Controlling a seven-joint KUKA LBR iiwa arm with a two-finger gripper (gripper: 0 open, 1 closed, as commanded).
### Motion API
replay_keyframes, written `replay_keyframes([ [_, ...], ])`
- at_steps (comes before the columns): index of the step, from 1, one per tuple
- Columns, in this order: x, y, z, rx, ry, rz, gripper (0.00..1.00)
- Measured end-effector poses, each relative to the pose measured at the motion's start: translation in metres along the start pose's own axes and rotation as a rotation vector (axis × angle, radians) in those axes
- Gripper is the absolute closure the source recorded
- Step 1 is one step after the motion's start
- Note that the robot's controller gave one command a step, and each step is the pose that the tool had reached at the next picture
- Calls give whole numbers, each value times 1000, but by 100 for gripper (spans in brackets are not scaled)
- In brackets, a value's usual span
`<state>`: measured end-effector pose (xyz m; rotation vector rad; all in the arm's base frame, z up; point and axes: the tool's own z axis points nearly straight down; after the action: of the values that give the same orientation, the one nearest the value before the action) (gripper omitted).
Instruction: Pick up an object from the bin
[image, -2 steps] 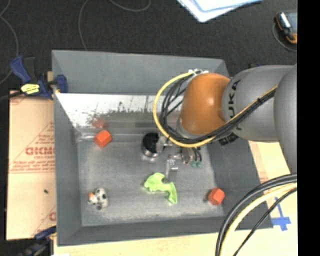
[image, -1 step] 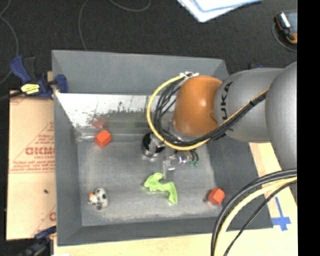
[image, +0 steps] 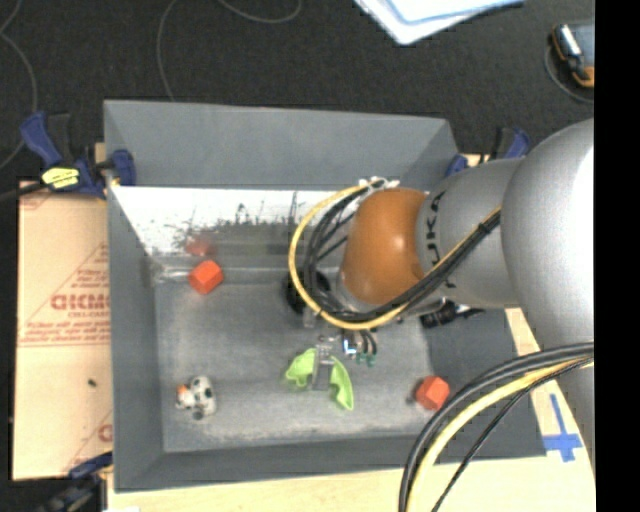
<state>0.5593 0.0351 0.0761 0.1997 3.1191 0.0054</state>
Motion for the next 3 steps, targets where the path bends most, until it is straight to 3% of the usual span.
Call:
replay_keyframes([
  [1,-14,-22,3,1,-4,-150,100],
  [2,-14,-22,4,1,-4,-149,100],
  [3,-23,-27,-34,1,-13,-173,100],
])
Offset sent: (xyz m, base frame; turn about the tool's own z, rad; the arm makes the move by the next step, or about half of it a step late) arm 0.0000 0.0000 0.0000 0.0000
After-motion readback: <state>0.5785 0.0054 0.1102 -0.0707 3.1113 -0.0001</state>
